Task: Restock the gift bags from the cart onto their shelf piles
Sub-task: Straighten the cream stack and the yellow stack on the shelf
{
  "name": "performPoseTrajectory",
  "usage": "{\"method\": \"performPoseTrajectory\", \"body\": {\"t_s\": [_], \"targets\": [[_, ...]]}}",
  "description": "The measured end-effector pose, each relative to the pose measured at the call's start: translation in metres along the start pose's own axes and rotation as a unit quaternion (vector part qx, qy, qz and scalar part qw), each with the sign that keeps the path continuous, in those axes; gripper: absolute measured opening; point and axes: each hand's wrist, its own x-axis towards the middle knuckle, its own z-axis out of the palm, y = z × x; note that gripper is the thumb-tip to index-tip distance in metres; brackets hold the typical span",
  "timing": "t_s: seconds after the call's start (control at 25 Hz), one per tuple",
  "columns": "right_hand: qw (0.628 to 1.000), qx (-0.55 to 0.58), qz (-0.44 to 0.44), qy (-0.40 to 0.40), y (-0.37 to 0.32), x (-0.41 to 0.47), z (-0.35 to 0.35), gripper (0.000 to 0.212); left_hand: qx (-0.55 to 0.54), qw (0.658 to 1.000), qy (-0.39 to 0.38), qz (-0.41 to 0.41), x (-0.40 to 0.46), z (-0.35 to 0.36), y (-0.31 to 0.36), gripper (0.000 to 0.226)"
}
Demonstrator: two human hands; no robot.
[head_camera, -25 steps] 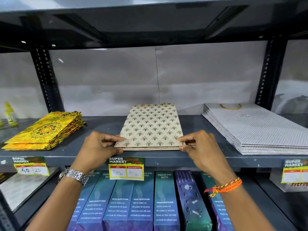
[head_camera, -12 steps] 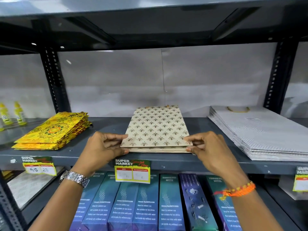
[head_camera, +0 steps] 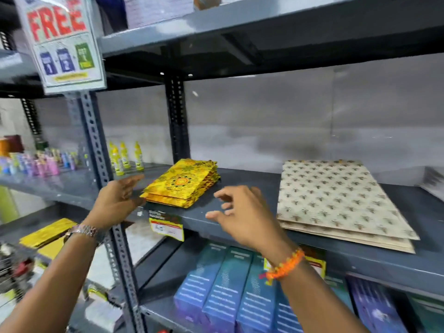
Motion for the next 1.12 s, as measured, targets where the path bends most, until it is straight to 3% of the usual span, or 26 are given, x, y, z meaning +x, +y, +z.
{"method": "performPoseTrajectory", "body": {"t_s": [0.2, 0.32, 0.48, 0.88, 1.12], "targets": [[0.999, -0.043, -0.008, -0.023, -0.012, 0.057, 0.075, 0.055, 0.071, 0.984, -0.148, 0.062, 0.031, -0.009, -0.016, 0.062], [0.999, -0.038, 0.02, -0.009, -0.014, 0.072, 0.092, 0.052, 0.092, 0.984, -0.118, 0.1, 0.043, -0.002, -0.024, 0.057], [0.998, -0.039, 0.03, 0.044, -0.01, 0.079, 0.098, 0.048, 0.074, 0.989, -0.097, 0.088, 0.046, 0.002, -0.024, 0.059], [0.995, 0.004, 0.044, 0.089, 0.001, 0.076, 0.104, 0.027, 0.036, 0.995, -0.05, 0.076, 0.038, 0.003, -0.019, 0.05], [0.995, 0.023, 0.055, 0.081, 0.001, 0.079, 0.102, 0.04, 0.057, 0.994, -0.046, 0.086, 0.038, 0.006, -0.024, 0.05]]}}
